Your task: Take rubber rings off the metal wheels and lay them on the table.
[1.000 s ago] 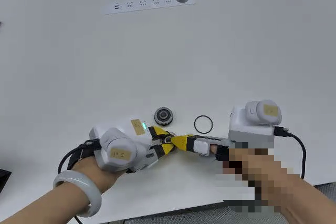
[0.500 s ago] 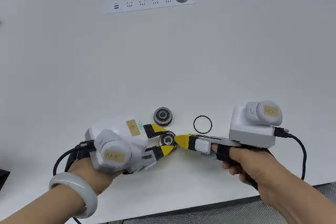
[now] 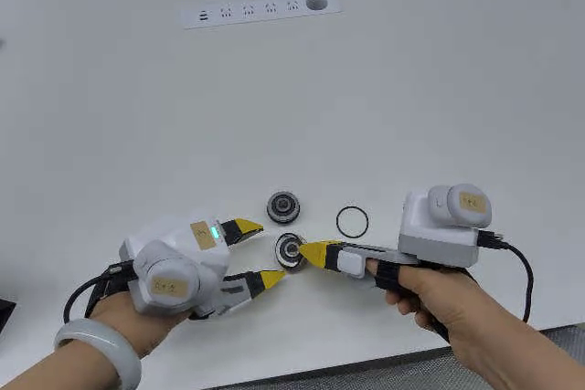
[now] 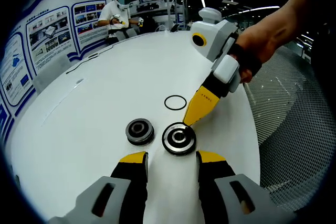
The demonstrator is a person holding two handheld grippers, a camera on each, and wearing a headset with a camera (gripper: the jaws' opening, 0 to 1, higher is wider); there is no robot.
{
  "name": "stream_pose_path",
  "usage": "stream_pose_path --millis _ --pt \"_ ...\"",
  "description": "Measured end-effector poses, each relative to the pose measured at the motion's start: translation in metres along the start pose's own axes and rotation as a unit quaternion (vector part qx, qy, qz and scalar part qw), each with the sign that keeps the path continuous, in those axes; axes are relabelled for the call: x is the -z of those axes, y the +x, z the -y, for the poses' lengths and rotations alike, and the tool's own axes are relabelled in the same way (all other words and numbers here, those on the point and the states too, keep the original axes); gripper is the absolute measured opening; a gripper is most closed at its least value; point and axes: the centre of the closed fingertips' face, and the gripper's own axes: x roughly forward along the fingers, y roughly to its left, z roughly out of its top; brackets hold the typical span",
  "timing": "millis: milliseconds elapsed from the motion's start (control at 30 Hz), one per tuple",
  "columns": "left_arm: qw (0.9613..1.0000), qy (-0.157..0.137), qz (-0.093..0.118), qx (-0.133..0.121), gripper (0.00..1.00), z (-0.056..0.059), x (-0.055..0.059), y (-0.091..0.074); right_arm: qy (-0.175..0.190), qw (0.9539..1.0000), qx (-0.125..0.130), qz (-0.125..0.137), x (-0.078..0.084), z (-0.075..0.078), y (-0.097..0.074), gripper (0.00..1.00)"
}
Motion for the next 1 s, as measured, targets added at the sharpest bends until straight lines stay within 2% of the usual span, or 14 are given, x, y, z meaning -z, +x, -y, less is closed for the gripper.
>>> stream_pose_path --millis 533,767,1000 --pt "0.9995 -0.023 -0.002 -0.022 0.46 -0.009 0.015 -0.014 -0.001 0.9998 -0.021 0.006 -0.002 -0.019 -0.004 0.02" --pt "0.9989 -0.033 0.003 -0.031 0.51 -0.014 0.019 -0.019 0.009 0.9993 -0.013 0.034 -0.014 -0.011 -0.019 0.02" --pt "0.9981 -0.046 0.005 -0.040 0.56 -0.019 0.022 -0.022 0.021 0.9978 0.012 0.063 -0.029 0.009 -0.037 0.02"
